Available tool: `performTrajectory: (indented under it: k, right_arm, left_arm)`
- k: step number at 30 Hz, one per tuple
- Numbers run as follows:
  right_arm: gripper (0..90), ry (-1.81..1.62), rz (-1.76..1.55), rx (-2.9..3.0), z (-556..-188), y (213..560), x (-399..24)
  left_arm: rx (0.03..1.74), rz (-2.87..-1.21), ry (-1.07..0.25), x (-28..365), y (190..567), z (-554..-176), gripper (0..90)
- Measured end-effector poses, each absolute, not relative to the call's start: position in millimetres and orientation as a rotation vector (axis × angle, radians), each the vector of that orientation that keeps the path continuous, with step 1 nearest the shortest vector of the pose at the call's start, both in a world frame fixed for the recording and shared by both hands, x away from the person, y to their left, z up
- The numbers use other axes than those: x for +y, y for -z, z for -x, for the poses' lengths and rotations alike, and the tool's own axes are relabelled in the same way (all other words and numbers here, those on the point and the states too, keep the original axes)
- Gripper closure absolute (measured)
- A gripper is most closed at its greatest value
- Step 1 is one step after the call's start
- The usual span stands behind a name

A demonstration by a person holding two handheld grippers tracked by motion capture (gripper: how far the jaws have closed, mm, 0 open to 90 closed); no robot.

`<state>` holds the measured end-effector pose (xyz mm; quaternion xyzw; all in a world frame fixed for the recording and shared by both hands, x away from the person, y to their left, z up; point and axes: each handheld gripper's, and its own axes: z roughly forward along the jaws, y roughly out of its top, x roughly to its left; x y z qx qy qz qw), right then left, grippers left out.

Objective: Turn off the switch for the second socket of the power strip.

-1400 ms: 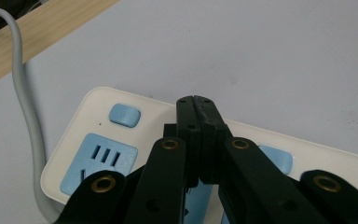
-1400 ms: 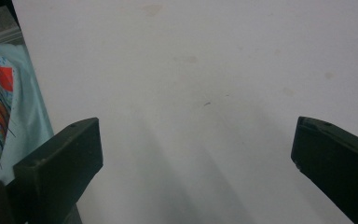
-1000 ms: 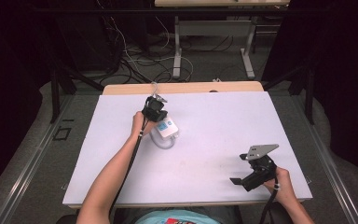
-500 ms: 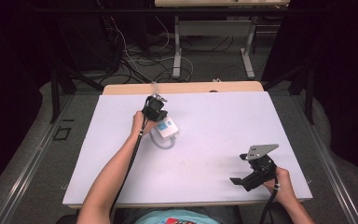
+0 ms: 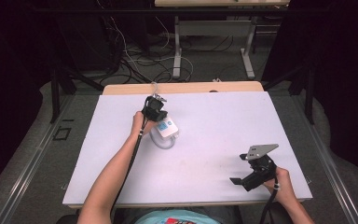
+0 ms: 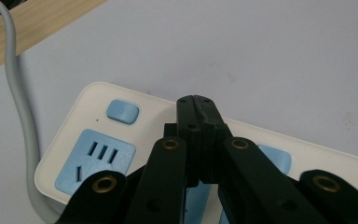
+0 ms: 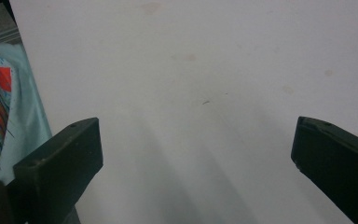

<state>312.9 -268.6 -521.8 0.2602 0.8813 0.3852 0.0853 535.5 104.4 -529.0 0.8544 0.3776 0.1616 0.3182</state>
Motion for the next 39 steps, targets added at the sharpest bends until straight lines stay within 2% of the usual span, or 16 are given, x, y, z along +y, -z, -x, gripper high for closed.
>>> performTrajectory:
  k: [39]
  right_arm:
    - [1.7,-1.146,-0.776,2.625,-313.1,522.0,-267.7]
  left_arm:
    - [0.991,-2.257,-0.438,101.9,528.7,-535.6,90.0]
